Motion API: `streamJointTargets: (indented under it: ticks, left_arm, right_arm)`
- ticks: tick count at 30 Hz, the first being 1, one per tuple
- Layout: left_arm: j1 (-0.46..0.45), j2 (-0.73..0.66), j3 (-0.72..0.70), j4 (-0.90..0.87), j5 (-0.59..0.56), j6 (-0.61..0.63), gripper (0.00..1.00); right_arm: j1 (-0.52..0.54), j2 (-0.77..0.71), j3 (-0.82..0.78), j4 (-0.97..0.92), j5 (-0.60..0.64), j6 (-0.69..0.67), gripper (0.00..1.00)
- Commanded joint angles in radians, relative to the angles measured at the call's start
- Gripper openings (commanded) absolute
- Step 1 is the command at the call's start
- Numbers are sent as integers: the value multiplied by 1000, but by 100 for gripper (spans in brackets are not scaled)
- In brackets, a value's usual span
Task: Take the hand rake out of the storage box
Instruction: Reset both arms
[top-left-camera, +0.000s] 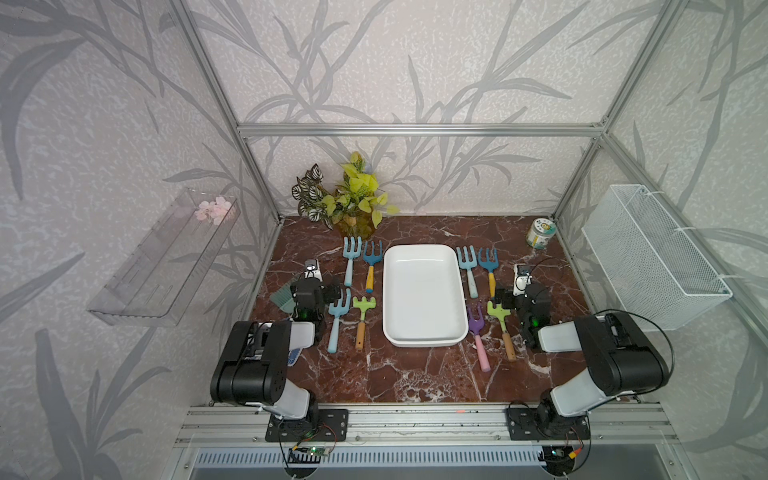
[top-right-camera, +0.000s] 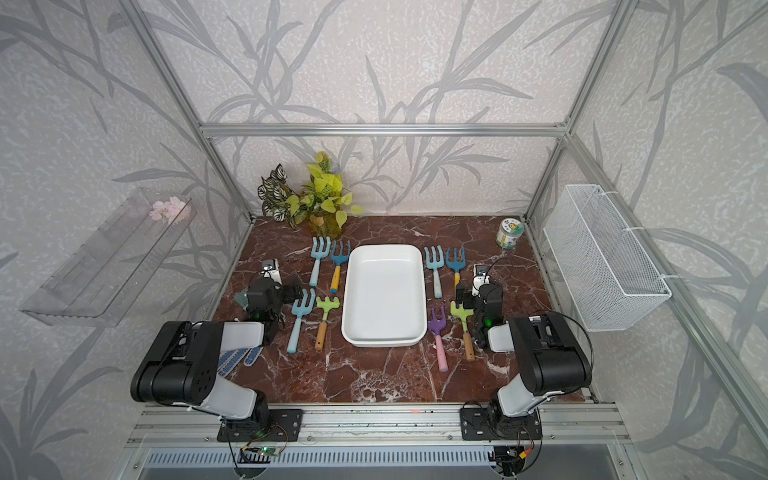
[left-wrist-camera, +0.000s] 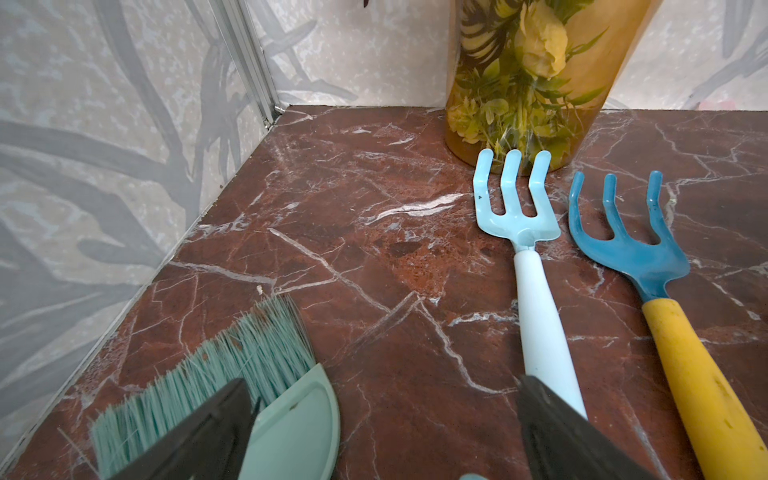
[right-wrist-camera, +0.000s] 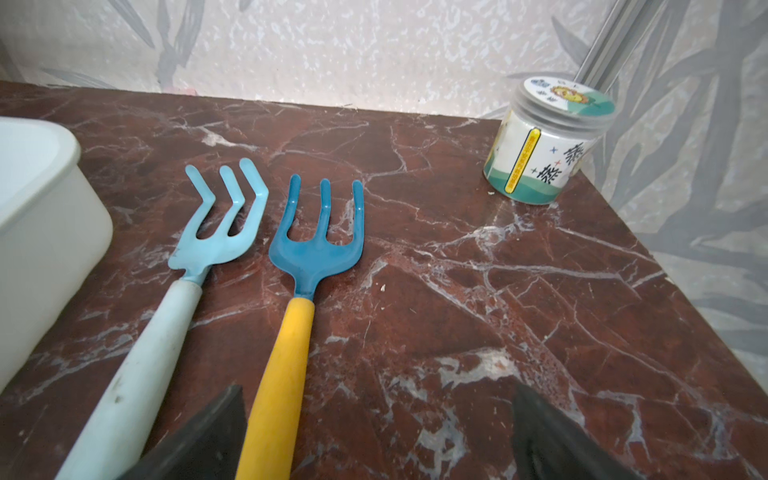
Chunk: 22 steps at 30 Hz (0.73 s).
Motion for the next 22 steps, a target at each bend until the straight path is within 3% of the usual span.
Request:
streamJointTargets:
  ticks: [1, 11, 18, 22]
  left_arm:
    - [-2, -3, -12, 30, 15, -1, 100]
    - [-3, -3, -15, 34, 9, 0, 100]
    - [-9, -3, -19, 43, 10, 5, 100]
    - [-2, -1, -8, 24, 5, -6, 100]
  right_arm:
    - [-1, 3, -15, 98, -23, -4, 99]
    - [2, 3, -1, 71, -205, -74, 99]
    - [6, 7, -17, 104, -157, -61, 99]
    - [6, 4, 19, 43, -234, -91, 99]
